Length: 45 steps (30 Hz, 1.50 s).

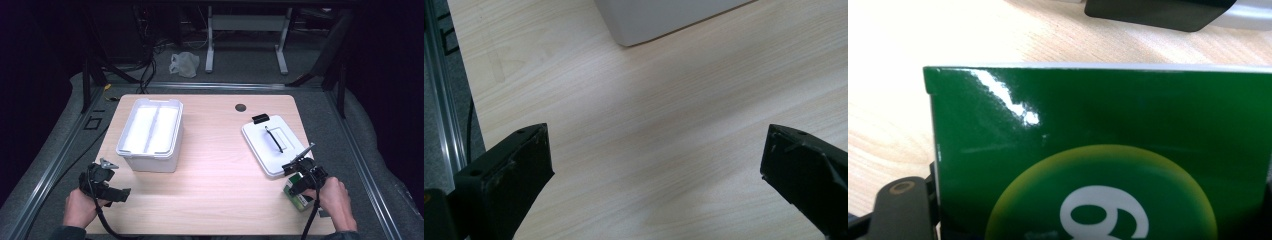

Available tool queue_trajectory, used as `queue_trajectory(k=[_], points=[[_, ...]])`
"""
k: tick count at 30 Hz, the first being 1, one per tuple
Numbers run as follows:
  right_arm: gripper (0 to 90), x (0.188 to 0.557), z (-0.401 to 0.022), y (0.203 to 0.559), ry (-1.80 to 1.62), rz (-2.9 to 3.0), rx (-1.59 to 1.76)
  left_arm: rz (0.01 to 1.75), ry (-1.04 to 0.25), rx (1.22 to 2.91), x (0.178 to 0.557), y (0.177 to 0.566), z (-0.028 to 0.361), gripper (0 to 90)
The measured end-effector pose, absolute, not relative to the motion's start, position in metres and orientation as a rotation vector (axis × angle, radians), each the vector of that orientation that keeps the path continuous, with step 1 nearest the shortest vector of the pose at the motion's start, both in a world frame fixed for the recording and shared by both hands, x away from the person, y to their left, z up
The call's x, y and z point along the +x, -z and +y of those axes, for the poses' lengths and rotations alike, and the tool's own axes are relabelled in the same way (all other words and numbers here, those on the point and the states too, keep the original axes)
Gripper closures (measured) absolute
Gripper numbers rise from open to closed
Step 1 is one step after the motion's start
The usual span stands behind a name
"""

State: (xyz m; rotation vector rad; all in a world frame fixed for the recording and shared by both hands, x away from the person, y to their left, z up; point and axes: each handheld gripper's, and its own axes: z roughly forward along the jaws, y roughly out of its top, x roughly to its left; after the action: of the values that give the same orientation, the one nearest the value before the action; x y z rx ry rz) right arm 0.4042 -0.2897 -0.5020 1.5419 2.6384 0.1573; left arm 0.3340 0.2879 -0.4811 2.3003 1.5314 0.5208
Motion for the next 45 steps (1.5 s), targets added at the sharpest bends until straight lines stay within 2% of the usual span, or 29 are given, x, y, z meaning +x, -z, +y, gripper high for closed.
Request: queue_trajectory(k=[11, 13, 14, 15, 23, 35, 40, 45], points=[[13.9, 0.409, -0.294, 0.512, -0.141, 2.637, 1.586, 1.533, -0.520, 2.303, 0.334, 0.481, 0.289, 0.1], [10.4, 0.409, -0.295, 0.511, -0.149, 2.631, 1.603, 1.532, -0.520, 2.304, 0.334, 0.481, 0.289, 0.1], [2.1, 0.410, -0.296, 0.510, -0.182, 2.637, 1.626, 1.533, -0.520, 2.303, 0.334, 0.481, 0.289, 0.1], [0.3, 0.410, -0.296, 0.510, -0.173, 2.636, 1.636, 1.533, -0.520, 2.303, 0.334, 0.481, 0.289, 0.1], [0.0, 0.405, -0.295, 0.490, -0.240, 2.576, 1.630, 1.536, -0.499, 2.247, 0.329, 0.473, 0.293, 0.0], [0.0, 0.398, -0.286, 0.468, -0.300, 2.533, 1.598, 1.532, -0.511, 2.100, 0.327, 0.421, 0.305, 0.0], [0.0, 0.397, -0.284, 0.461, -0.297, 2.499, 1.589, 1.458, -0.535, 2.127, 0.353, 0.386, 0.290, 0.0], [0.0, 0.397, -0.287, 0.458, -0.303, 2.483, 1.603, 1.430, -0.520, 2.159, 0.381, 0.369, 0.277, 0.0]])
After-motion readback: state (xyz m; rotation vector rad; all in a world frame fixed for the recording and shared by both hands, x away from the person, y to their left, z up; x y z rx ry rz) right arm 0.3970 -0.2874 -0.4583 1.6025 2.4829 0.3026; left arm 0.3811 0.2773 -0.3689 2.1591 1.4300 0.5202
